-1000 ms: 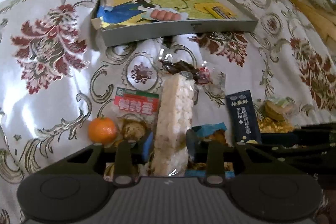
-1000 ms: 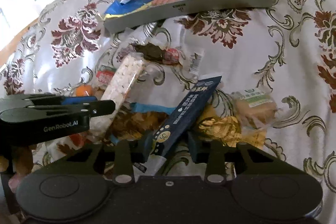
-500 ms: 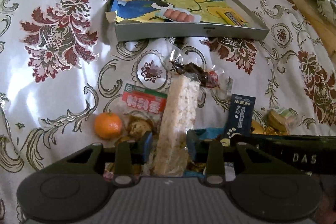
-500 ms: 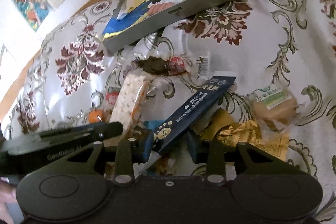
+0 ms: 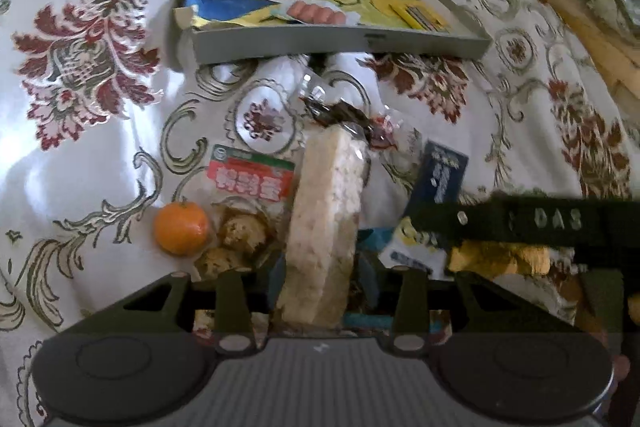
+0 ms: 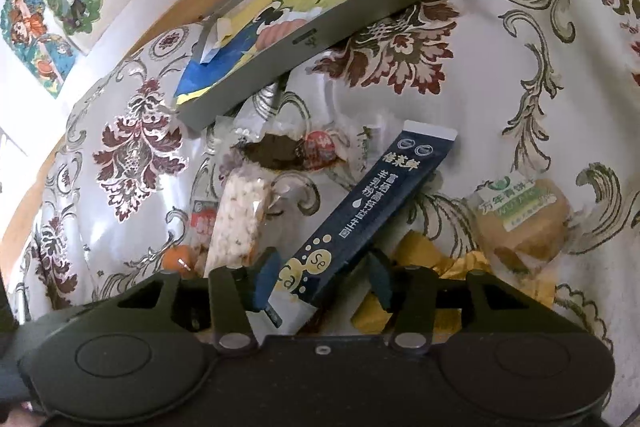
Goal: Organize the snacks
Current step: 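Grasp the blue Ca stick with right tool while left tool grasps the rice-cracker bar, then lift the blue stick with right tool while left tool lifts the rice-cracker bar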
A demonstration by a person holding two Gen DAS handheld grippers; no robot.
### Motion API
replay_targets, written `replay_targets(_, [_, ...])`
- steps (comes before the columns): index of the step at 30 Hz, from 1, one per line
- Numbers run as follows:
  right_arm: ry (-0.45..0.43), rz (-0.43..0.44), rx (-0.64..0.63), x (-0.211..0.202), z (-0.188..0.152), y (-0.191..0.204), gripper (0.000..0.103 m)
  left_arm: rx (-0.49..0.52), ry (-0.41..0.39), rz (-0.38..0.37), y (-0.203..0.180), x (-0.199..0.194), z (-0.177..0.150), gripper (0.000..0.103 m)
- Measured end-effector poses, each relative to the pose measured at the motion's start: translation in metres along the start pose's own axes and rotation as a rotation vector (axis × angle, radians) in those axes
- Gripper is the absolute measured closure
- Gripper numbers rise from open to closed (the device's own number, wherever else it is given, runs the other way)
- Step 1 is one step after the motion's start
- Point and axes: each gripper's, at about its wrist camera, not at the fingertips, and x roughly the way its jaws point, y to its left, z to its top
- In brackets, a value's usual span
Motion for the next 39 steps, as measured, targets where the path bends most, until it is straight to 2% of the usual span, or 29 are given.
replay_targets(3, [0.002, -0.027, -0.006, 0.008, 0.003, 0.001, 0.058, 0.042, 0.0, 0.027, -0.006, 0.001, -0.002, 0.058])
replay_targets(5, [0.003, -0.029, 0.012, 0.012, 0.004, -0.001, 0.062, 0.036, 0.005, 0.032, -0.004, 0.002, -0.002, 0.062])
replay_targets(13, [-0.019, -0.016, 0.092, 0.016, 0.01, -0.01, 0.084, 0.025, 0.006, 0.035, -0.003, 0.002, -0.002, 0.064])
replay_targets(22, [-0.068, -0.035, -0.003, 0.002, 0.012, 0.007, 0.098, -0.003, -0.004, 0.038, -0.004, -0.004, -0.002, 0.066])
replay_targets(35, [-0.087, -0.06, -0.115, -0.013, 0.007, 0.022, 0.101, -0.064, -0.017, 0.008, -0.004, -0.019, -0.005, 0.068])
replay_targets(39, [-0.108, -0.096, -0.216, -0.021, 0.002, 0.033, 0.101, -0.07, -0.038, 0.01, -0.005, -0.025, -0.005, 0.068])
